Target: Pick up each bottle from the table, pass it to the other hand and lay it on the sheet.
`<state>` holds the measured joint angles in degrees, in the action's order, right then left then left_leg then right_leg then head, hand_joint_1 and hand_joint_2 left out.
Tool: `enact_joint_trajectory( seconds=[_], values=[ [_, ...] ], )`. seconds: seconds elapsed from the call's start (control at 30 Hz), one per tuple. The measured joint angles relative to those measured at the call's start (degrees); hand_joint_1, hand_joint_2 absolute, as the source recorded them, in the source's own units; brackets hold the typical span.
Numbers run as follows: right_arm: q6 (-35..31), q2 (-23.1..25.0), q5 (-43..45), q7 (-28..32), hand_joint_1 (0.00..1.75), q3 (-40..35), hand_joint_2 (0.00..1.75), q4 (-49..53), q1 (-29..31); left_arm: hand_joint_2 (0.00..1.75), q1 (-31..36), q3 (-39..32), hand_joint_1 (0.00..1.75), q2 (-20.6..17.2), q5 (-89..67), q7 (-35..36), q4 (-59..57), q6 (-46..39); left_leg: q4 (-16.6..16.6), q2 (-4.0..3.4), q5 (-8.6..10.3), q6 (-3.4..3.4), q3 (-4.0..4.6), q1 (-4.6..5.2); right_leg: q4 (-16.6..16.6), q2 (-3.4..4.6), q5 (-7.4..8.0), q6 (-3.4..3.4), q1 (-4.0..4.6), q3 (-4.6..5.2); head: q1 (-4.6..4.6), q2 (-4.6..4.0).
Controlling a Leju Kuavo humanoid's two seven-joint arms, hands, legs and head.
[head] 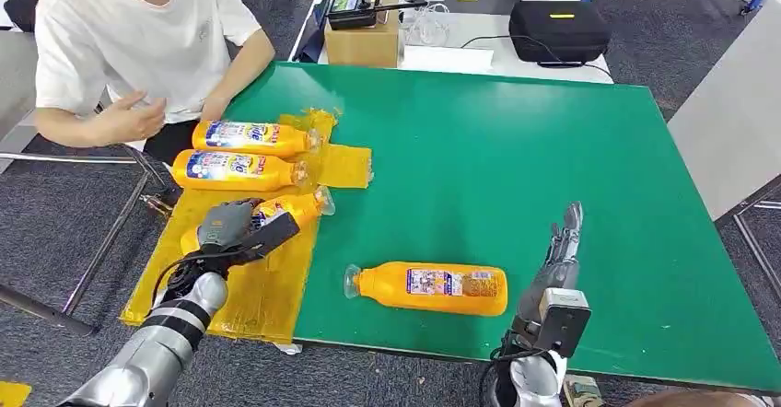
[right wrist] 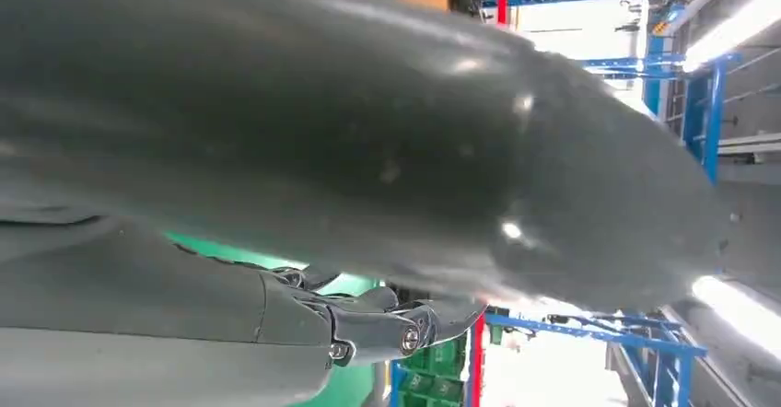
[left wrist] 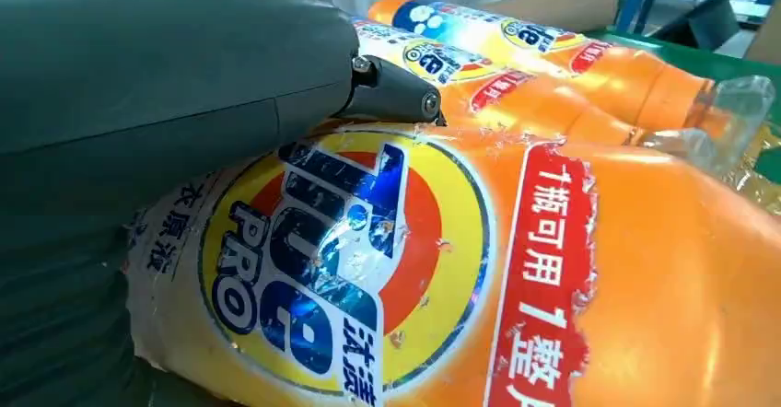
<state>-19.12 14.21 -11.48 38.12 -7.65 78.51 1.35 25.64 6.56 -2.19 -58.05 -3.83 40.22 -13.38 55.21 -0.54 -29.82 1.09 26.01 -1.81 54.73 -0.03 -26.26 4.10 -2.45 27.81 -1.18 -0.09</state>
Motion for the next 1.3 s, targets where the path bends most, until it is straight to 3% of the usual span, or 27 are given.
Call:
enact_joint_trajectory(
  seconds=[0.13, 0.27, 0.37, 0.67, 1.1, 1.3],
  values=[
    [0.09, -0.02, -0.50, -0.11, 0.00, -0.22, 0.00, -0.48, 0.10, 1.75, 0.14, -0.81, 0.00, 0.31, 1.71, -2.39, -0.98, 1.78, 0.00, 0.00, 0.01, 0.02, -0.04, 0.00, 0.01, 0.00, 0.00, 0.00, 0.00, -0.04, 0.00, 0.00],
    [0.87, -0.41, -0.68, -0.20, 0.00, -0.30, 0.00, -1.40, 0.56, 1.75, -1.26, -1.44, 0.00, 0.42, 8.11, -13.30, -0.90, 8.08, 0.00, 0.12, 0.03, 0.03, -0.07, 0.02, 0.01, -0.10, -0.02, -0.02, -0.03, -0.13, 0.04, 0.00],
    [1.49, -0.59, -0.68, 0.04, 0.00, -0.63, 0.00, -2.23, 1.27, 1.75, -2.76, -1.20, 0.00, 0.39, 9.20, -16.96, 0.02, 8.26, 0.00, 0.16, 0.03, 0.03, -0.06, 0.05, 0.00, -0.17, -0.03, -0.02, -0.06, -0.18, 0.00, 0.00],
    [2.03, -0.59, -0.44, 0.15, 0.00, -0.96, 0.00, -3.52, 1.43, 1.75, -7.31, -0.24, 0.00, 0.26, 11.28, -19.28, 5.27, 5.16, 0.00, 0.14, 0.03, 0.03, -0.10, 0.03, 0.00, -0.12, -0.02, -0.02, -0.03, -0.14, 0.00, 0.00],
    [2.05, -0.59, -0.44, 0.20, 0.00, -1.07, 0.00, -3.93, 1.43, 1.75, -8.87, -0.02, 0.00, 0.26, 11.96, -19.65, 7.48, 4.33, 0.00, 0.14, 0.03, 0.03, -0.01, 0.03, 0.00, -0.11, -0.02, -0.02, -0.03, -0.06, 0.00, 0.00],
    [0.04, -0.74, -3.95, 0.57, 0.00, -1.64, 0.00, -3.91, 0.96, 1.75, -15.60, -1.23, 0.00, 3.79, 25.87, -27.96, 17.08, 0.02, 0.03, 0.02, 0.03, 0.04, 0.20, 0.03, -0.01, -0.01, -0.02, -0.02, -0.02, 0.27, -0.02, 0.00]
  ],
)
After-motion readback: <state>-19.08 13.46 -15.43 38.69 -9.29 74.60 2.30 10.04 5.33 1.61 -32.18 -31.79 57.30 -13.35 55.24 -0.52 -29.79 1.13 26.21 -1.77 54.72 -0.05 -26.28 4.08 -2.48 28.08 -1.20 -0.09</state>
